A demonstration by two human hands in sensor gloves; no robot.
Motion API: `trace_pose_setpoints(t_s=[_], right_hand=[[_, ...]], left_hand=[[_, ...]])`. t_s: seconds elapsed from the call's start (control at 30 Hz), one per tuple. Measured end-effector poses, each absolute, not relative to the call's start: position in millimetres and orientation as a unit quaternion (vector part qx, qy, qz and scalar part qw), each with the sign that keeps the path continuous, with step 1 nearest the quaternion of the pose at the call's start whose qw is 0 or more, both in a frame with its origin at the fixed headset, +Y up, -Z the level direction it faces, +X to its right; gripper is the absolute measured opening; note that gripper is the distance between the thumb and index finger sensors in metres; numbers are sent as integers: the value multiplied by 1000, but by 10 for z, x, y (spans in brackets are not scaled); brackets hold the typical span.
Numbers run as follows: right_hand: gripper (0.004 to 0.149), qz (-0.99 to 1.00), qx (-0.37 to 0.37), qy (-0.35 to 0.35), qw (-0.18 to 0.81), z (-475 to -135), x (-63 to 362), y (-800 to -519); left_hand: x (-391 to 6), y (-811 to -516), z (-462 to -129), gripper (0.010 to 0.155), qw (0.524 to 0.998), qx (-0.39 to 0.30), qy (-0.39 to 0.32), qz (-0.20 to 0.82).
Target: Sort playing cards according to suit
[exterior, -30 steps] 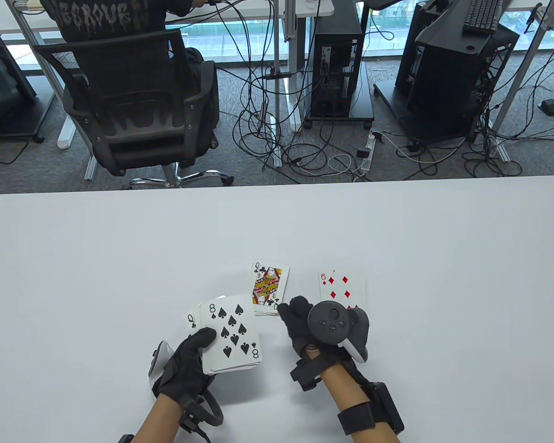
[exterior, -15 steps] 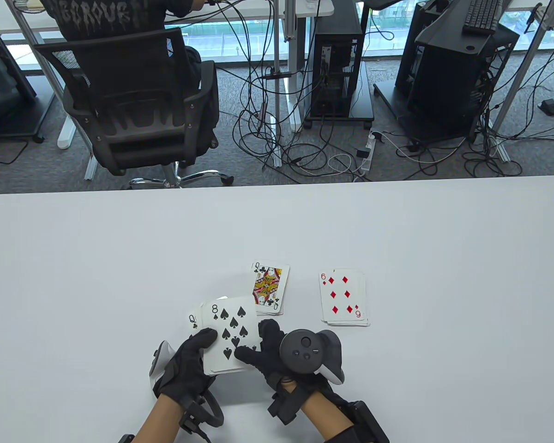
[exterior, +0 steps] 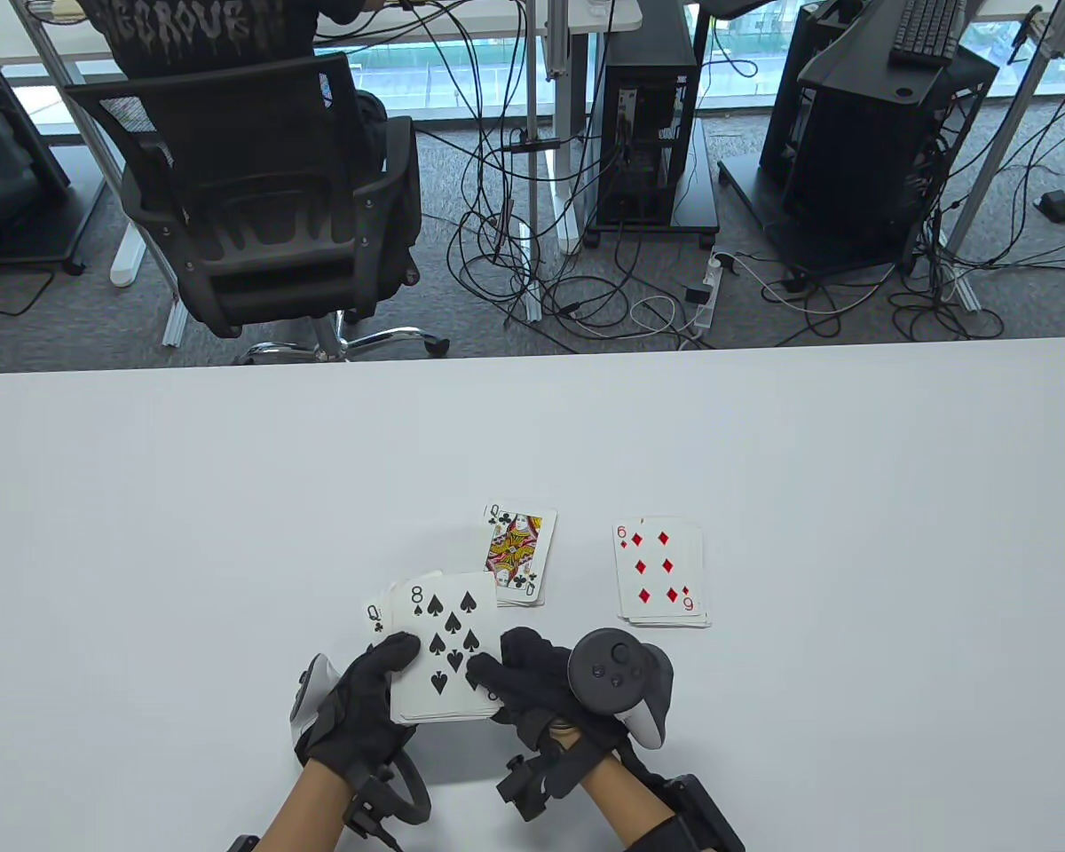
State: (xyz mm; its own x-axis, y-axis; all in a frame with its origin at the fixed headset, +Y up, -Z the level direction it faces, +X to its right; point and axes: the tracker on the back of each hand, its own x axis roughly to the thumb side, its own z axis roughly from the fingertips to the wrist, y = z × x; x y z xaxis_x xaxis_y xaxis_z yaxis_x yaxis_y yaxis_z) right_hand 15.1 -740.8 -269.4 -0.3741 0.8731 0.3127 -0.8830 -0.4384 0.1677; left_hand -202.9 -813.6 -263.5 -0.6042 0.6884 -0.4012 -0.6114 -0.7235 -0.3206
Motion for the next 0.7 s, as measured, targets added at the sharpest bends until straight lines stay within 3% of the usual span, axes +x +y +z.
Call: trace_pose_setpoints(t_s=[0.3, 0.7], right_hand=[[38, 810, 184, -29, 556, -2702, 207, -7377], [38, 793, 128, -49, 593, -2808, 542, -7357]], left_hand=[[-2010, -8127, -2637, 59, 355, -255, -80, 896], [-2018, -8114, -2650, 58, 353, -245, -78, 900]])
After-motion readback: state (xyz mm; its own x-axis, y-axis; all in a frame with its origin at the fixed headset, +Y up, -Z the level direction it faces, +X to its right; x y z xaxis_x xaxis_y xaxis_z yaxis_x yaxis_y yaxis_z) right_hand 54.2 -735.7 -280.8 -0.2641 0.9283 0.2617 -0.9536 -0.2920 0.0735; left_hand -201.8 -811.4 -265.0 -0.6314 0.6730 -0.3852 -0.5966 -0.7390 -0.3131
